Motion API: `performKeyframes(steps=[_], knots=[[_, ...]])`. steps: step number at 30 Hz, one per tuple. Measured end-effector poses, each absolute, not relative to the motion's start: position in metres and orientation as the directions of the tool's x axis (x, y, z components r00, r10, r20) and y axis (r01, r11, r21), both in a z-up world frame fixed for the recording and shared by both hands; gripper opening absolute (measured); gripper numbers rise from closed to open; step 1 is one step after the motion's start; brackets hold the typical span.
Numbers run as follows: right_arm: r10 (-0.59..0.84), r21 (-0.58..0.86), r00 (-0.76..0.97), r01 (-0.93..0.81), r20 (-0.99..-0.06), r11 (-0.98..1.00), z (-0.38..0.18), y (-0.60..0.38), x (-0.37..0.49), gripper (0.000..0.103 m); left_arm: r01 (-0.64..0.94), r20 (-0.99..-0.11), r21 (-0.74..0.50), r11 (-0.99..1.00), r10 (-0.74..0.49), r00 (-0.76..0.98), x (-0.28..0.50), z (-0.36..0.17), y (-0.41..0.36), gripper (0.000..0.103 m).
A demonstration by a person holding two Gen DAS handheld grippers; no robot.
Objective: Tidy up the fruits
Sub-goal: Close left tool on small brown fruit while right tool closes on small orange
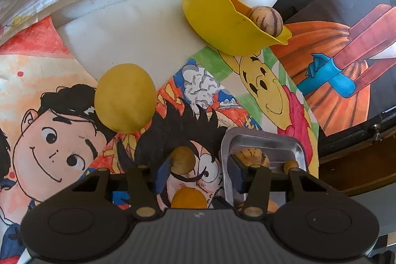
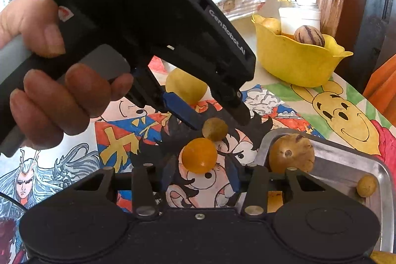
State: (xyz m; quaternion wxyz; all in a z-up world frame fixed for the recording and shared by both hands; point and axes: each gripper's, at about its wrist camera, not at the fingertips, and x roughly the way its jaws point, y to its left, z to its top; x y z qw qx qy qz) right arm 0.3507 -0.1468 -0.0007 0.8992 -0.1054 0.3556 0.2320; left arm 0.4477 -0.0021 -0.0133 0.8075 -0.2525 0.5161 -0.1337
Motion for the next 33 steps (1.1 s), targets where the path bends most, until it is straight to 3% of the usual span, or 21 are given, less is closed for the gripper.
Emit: performKeyframes(steps=[4, 14, 33], knots=[[0.342, -0.021, 0.639, -0.490, -0.689, 0.872, -0.001, -0.146, 0.353, 0.044, -0.046, -0.787, -0.513, 0.857, -0.448, 0.424, 0.449, -0.017, -0.006, 0.052], [0.350, -0.004, 0.637, -0.485, -0.687, 0.875, -0.003, -0.145, 0.357, 0.036, -0.051, -0.809, -0.482, 0.875, -0.422, 0.409, 0.454, -0.023, -0.007, 0.029], [0.388, 0.043, 0.634, -0.488, -0.670, 0.872, 0.004, -0.154, 0.338, 0.035, 0.002, -0.807, -0.447, 0.895, -0.404, 0.430, 0.439, -0.017, 0.002, 0.028]])
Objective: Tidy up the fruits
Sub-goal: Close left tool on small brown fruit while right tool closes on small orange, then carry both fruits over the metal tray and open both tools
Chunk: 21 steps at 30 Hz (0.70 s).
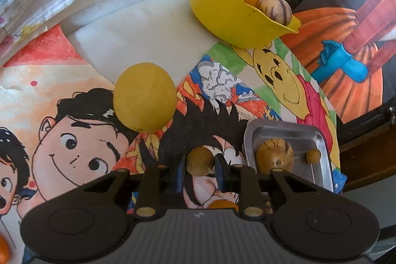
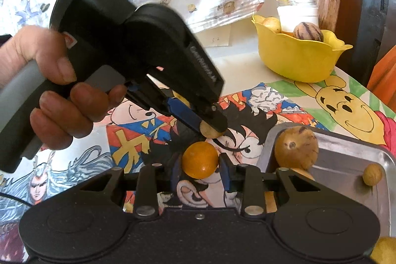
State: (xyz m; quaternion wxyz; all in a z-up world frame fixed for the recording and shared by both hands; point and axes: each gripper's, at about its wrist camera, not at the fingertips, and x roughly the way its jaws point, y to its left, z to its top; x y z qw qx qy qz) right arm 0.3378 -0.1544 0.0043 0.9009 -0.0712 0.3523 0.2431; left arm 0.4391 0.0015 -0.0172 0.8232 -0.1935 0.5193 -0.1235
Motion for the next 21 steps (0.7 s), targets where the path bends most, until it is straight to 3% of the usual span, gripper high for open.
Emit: performKeyframes(steps=[7, 21], knots=[[0.388, 0.072, 0.680, -0.444, -0.622, 0.893, 0.023, -0.178, 0.309, 0.035, 0.086, -0.781, -0.406, 0.910, -0.393, 0.485, 0.411, -0.003, -0.002, 0.028], [0.280, 0.116, 0.784, -0.260, -0.553, 0.959, 0.044, -0.252, 0.243, 0.035, 0.260, -0.681, -0.432, 0.864, -0.501, 0.534, 0.337, 0.022, -0.053, 0.028]])
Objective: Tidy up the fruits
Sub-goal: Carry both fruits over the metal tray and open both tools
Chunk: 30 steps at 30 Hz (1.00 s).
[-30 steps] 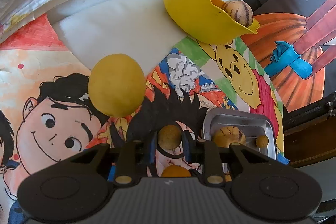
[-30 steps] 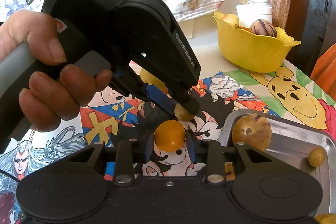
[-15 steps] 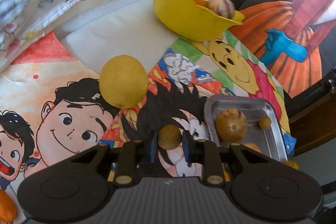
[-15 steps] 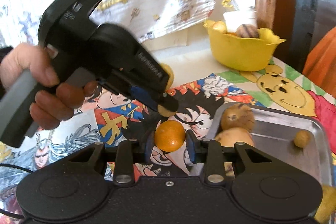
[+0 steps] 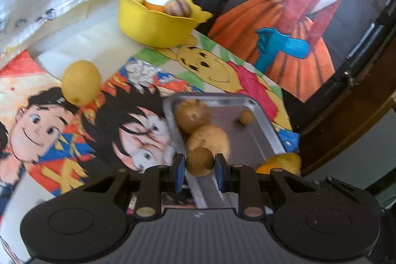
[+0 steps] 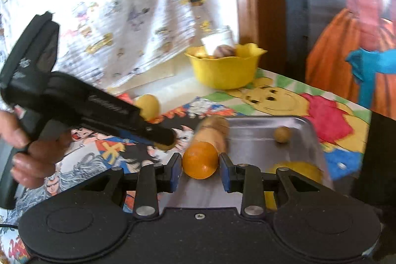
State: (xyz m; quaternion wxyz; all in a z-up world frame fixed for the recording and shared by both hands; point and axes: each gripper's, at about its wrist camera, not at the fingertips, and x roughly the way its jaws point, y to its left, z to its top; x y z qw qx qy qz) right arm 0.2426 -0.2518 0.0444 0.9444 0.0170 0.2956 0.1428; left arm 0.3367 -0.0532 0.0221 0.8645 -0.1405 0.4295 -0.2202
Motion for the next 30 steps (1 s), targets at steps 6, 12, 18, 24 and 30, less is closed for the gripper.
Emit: performKeyframes(steps=[6, 12, 18, 24, 30], knots=[[0.219, 0.124, 0.782, -0.180, -0.583, 0.976, 0.031, -0.278, 0.230, 0.035, 0.290, -0.677, -0.449, 0.845, -0.534, 0.507, 0.316, 0.015, -0.075, 0.028], [0.201, 0.127, 0.775, -0.156, -0.599, 0.980, 0.020, -0.287, 0.222, 0.035, 0.304, -0.694, -0.439, 0.845, -0.534, 0.483, 0.310, 0.005, -0.093, 0.028], [0.183, 0.111, 0.762, -0.145, -0.622, 0.983, 0.010, -0.287, 0.218, 0.035, 0.311, -0.717, -0.401, 0.862, -0.506, 0.478, 0.310, -0.001, -0.105, 0.028], [0.159, 0.102, 0.755, -0.122, -0.636, 0.987, 0.005, -0.287, 0.216, 0.035, 0.312, -0.736, -0.374, 0.874, -0.484, 0.473, 0.310, -0.005, -0.109, 0.028], [0.153, 0.096, 0.753, -0.118, -0.640, 0.988, 0.002, -0.288, 0.214, 0.035, 0.297, -0.751, -0.371, 0.880, -0.472, 0.461, 0.311, -0.007, -0.111, 0.028]])
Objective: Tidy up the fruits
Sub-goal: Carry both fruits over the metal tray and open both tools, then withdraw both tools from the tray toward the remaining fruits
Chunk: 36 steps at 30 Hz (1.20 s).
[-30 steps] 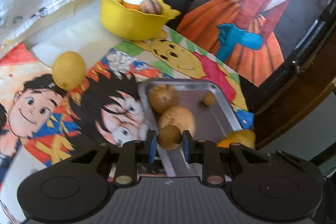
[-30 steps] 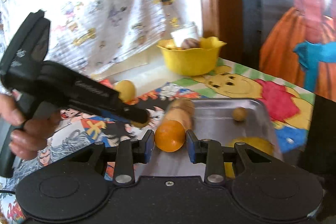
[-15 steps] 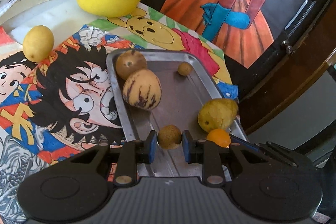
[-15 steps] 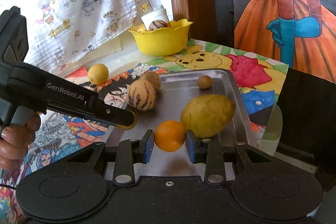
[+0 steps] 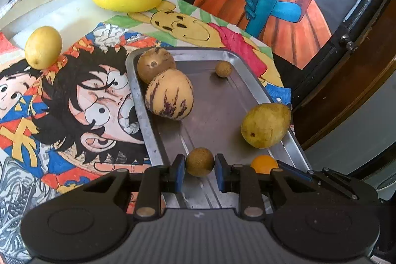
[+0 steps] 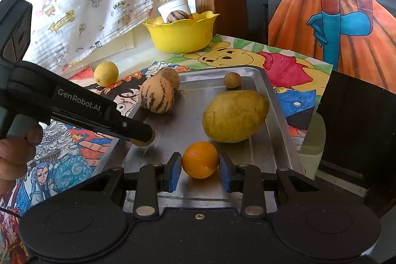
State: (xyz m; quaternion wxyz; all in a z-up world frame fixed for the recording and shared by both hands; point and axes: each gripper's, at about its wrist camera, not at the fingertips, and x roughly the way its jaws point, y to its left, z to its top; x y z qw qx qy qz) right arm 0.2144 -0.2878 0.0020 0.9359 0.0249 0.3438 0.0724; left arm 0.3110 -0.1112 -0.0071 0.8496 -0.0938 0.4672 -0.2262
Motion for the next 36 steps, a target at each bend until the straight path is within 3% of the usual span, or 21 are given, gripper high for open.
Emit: performKeyframes(steps=[6, 10, 13, 15, 17, 21, 24, 29, 36], knots=[[0.138, 0.092, 0.759, -0.103, -0.636, 0.990, 0.002, -0.288, 0.212, 0.037, 0.263, -0.767, -0.384, 0.885, -0.465, 0.443, 0.311, -0.010, -0.109, 0.029], [0.128, 0.087, 0.760, -0.094, -0.637, 0.992, 0.004, -0.290, 0.207, 0.045, 0.246, -0.762, -0.402, 0.882, -0.472, 0.443, 0.311, -0.008, -0.107, 0.037], [0.121, 0.088, 0.768, -0.085, -0.629, 0.993, 0.008, -0.292, 0.200, 0.052, 0.239, -0.750, -0.419, 0.876, -0.482, 0.453, 0.306, -0.002, -0.105, 0.050], [0.118, 0.086, 0.780, -0.083, -0.614, 0.993, 0.013, -0.293, 0.193, 0.061, 0.232, -0.737, -0.431, 0.872, -0.488, 0.467, 0.297, 0.005, -0.102, 0.072], [0.114, 0.086, 0.796, -0.079, -0.594, 0.993, 0.020, -0.293, 0.185, 0.074, 0.214, -0.716, -0.433, 0.875, -0.479, 0.508, 0.286, 0.013, -0.096, 0.083], [0.120, 0.091, 0.821, -0.083, -0.558, 0.992, 0.032, -0.291, 0.171, 0.088, 0.179, -0.664, -0.457, 0.872, -0.467, 0.584, 0.259, 0.029, -0.080, 0.099], [0.131, 0.096, 0.837, -0.094, -0.531, 0.991, 0.042, -0.288, 0.159, 0.102, 0.128, -0.639, -0.432, 0.893, -0.403, 0.655, 0.235, 0.039, -0.065, 0.103], [0.149, 0.095, 0.850, -0.117, -0.505, 0.989, 0.057, -0.279, 0.141, 0.102, 0.055, -0.597, -0.317, 0.947, -0.244, 0.764, 0.196, 0.055, -0.043, 0.103], [0.175, 0.073, 0.844, -0.160, -0.506, 0.984, 0.069, -0.260, 0.116, 0.102, -0.011, -0.573, -0.243, 0.970, -0.134, 0.808, 0.150, 0.065, -0.012, 0.103]])
